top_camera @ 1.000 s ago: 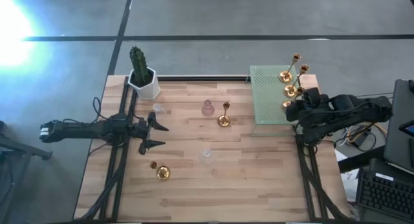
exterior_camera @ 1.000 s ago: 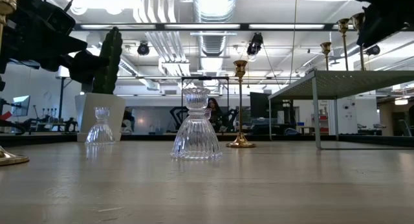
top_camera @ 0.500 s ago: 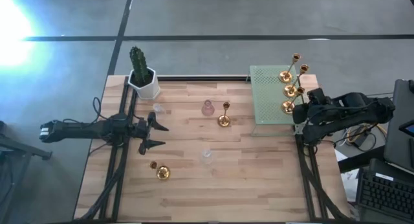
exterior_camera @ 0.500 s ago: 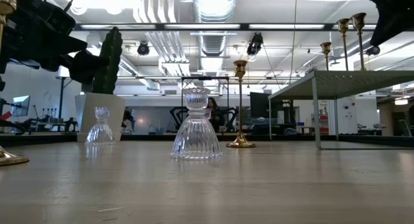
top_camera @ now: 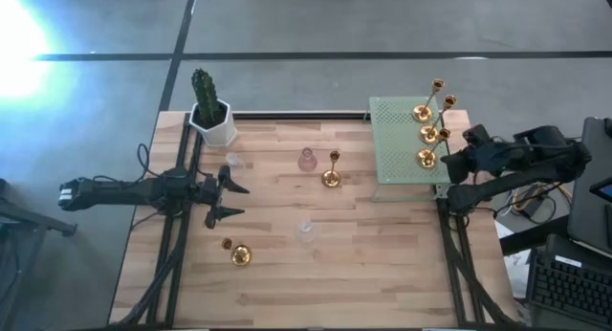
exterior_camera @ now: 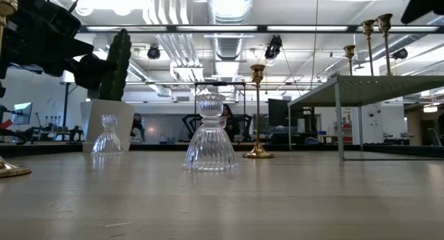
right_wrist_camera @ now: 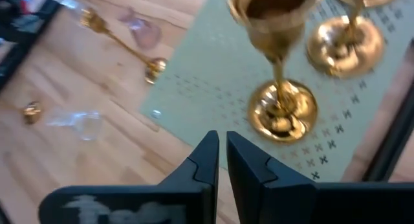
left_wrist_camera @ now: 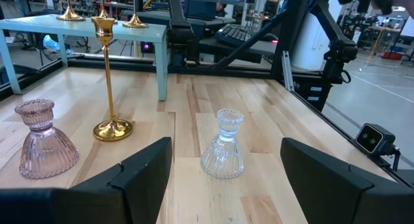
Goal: Pick & Place candle stick holders
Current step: Put the bottom transparent glass candle holder on the shelf
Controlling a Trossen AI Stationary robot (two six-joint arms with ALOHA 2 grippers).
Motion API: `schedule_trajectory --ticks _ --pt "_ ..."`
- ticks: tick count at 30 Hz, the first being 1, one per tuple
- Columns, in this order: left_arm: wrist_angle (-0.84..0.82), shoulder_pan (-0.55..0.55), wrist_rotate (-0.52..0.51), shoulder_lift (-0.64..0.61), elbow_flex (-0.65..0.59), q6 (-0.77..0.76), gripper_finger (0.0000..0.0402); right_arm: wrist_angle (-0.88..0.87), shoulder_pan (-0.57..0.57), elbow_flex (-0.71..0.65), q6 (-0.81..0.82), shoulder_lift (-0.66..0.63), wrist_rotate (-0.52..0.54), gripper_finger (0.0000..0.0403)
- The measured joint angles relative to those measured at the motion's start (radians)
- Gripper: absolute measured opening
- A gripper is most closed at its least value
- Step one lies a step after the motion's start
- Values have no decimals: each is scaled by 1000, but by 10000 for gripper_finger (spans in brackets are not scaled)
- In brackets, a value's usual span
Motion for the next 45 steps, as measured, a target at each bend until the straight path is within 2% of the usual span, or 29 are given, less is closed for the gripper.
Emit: schedule_trajectory --ticks 5,15,30,35,41,45 --pt "0 0 0 0 0 0 294 0 0 144 -71 52 -6 26" --pt "0 0 0 0 0 0 294 0 0 403 -253 197 -114 26" --pt "0 0 0 0 0 0 294 2 0 722 -666 378 -156 27" --pt "0 0 0 0 0 0 294 0 -2 783 -596 400 -104 18" --pt "0 0 0 0 0 0 294 1 -8 853 -438 415 -102 10" --pt "0 0 0 0 0 0 294 1 -16 843 -438 426 -101 11"
